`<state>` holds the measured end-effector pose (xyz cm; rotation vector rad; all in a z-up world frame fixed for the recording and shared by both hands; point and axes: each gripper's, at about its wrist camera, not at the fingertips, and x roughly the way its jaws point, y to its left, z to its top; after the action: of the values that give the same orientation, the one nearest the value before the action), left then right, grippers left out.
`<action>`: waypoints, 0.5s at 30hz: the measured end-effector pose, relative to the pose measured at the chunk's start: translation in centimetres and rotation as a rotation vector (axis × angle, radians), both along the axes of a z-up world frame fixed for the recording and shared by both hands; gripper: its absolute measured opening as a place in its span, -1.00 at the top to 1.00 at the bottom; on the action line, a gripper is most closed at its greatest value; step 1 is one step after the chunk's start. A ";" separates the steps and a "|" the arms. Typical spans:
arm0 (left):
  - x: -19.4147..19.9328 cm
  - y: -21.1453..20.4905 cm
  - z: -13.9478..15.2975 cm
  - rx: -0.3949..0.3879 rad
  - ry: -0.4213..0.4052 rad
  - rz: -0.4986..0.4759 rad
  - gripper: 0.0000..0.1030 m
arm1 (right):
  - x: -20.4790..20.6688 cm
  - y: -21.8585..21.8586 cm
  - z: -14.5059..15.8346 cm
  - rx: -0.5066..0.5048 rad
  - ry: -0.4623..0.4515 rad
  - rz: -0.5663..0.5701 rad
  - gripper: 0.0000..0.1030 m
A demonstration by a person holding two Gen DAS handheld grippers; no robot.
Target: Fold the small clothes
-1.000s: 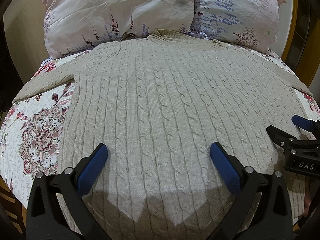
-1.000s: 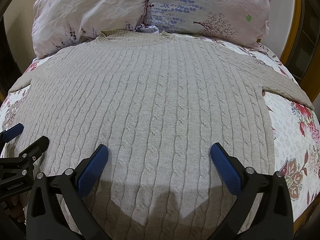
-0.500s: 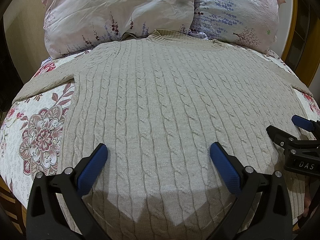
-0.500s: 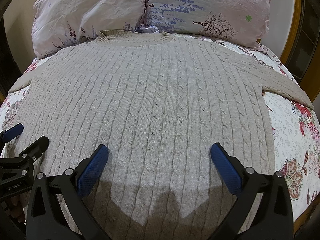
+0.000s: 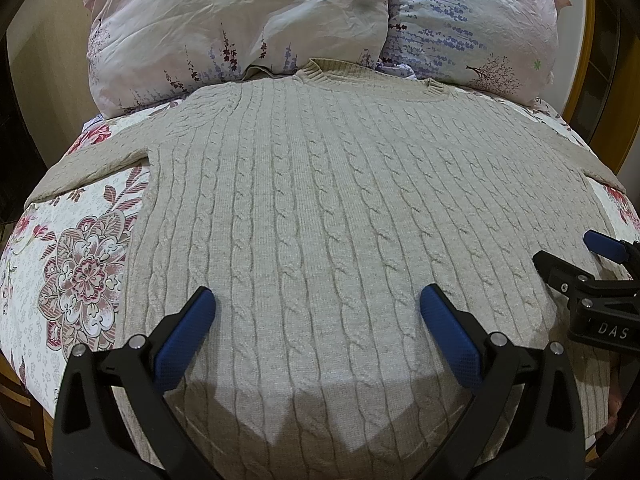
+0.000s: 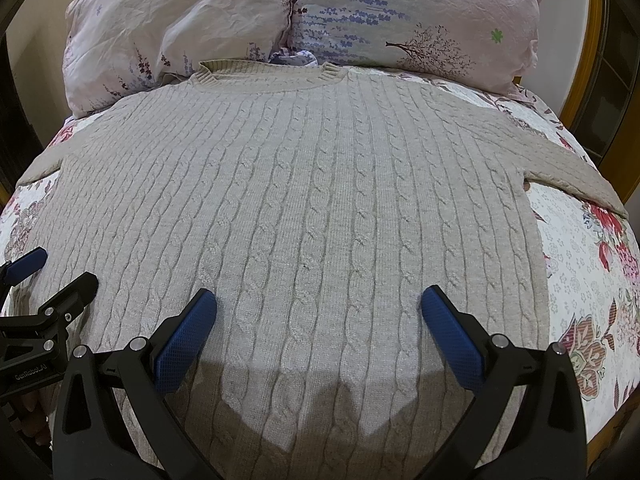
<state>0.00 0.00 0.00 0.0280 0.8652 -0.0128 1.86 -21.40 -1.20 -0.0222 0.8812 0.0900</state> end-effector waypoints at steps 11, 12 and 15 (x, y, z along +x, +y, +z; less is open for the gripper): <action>0.2 0.0 0.0 0.001 0.021 -0.005 -0.97 | 0.2 -0.2 0.1 0.002 0.034 0.051 -0.97; 0.3 0.0 0.1 0.001 0.032 -0.006 -0.97 | 0.2 -0.3 0.1 0.003 0.033 0.065 -0.97; 1.2 -0.2 0.1 0.006 0.059 -0.016 -0.97 | 0.6 -1.4 0.5 0.035 0.069 0.156 -0.97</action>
<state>1.16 -0.21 0.15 0.0402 0.9240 -0.0259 2.51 -22.85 -0.67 -0.0556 0.9462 0.2532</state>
